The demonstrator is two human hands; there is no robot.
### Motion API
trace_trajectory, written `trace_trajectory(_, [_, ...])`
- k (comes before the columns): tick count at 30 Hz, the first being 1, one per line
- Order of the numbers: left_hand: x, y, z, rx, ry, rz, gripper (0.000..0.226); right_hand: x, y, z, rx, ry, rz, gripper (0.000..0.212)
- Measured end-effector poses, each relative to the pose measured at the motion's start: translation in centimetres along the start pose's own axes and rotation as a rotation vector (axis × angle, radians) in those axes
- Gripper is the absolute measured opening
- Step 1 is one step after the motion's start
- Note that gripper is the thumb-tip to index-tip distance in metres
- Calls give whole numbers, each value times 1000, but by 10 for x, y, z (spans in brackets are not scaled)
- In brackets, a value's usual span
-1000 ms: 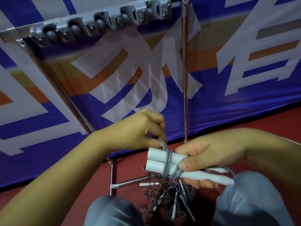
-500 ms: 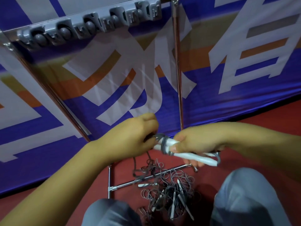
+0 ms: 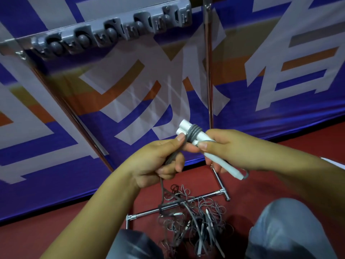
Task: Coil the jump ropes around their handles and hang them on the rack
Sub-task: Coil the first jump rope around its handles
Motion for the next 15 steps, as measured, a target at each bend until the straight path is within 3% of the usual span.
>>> trace_trajectory(5, [1,-1,3,140,-58,-81,21,5,4,-2,-185,3,73,19])
trace_trajectory(9, [7,-5,8,129,-182,-145,30,13,7,-9,-327,-22,134,29])
trace_trajectory(12, [13,-3,9,40,-76,-212,27,17,8,-16,-456,-52,165,32])
trace_trajectory(15, [21,1,10,-85,139,-292,18,18,8,-21,-590,-84,166,39])
Point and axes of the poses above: each hand's wrist, its own x-axis away from the middle knuckle, its own z-axis out of the back of the hand, y = z × x, the point moved 2 cm from there along -x, towards the middle knuckle, and after that the axes turned 6 degrees about -x, right-handed, at the moved point
